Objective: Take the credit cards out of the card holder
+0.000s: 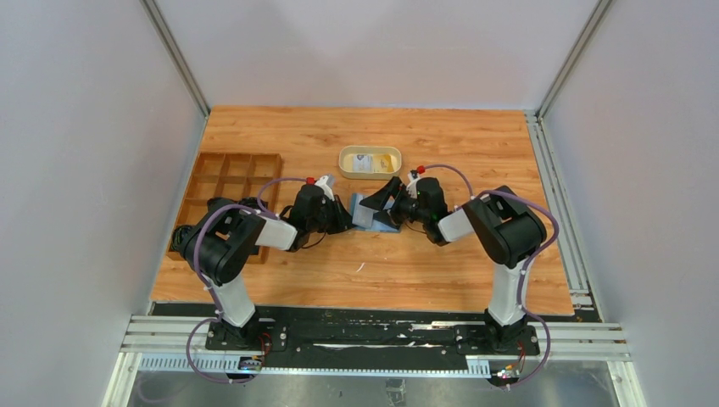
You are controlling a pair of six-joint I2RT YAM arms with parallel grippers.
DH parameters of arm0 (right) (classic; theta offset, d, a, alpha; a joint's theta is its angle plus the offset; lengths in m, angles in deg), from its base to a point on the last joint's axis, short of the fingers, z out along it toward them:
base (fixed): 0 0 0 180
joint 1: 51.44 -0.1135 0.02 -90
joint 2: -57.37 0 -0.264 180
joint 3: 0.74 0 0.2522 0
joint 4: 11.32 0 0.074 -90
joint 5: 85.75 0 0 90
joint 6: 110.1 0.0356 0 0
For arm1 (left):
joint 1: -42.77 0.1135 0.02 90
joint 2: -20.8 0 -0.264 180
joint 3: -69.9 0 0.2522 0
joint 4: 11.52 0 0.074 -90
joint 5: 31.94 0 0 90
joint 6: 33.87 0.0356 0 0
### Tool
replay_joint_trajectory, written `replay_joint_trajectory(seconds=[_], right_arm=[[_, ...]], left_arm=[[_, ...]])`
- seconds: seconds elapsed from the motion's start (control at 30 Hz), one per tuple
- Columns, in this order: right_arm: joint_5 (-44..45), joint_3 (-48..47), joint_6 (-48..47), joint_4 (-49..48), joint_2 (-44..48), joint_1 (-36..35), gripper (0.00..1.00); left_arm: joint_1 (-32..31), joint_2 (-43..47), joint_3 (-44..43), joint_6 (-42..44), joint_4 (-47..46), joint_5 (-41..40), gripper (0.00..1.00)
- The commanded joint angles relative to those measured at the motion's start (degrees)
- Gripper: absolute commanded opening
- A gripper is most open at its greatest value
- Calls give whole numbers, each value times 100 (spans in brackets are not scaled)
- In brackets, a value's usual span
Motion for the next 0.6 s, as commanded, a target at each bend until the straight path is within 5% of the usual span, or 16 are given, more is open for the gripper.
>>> replay_joint_trajectory(seconds=[0.0, 0.33, 0.43, 0.57], right_arm=[[-173, 85, -281, 297, -498, 37, 87], [910, -523, -1749, 3058, 15, -147, 89], [865, -508, -1703, 2952, -25, -170, 89], [428, -189, -1382, 1599, -185, -169, 89]], left_arm=[[8, -607, 373, 438, 2017, -982, 0], [8, -669, 335, 444, 2036, -1007, 0], [8, -703, 307, 431, 2100, -1080, 0], [8, -725, 293, 427, 2144, -1134, 0]])
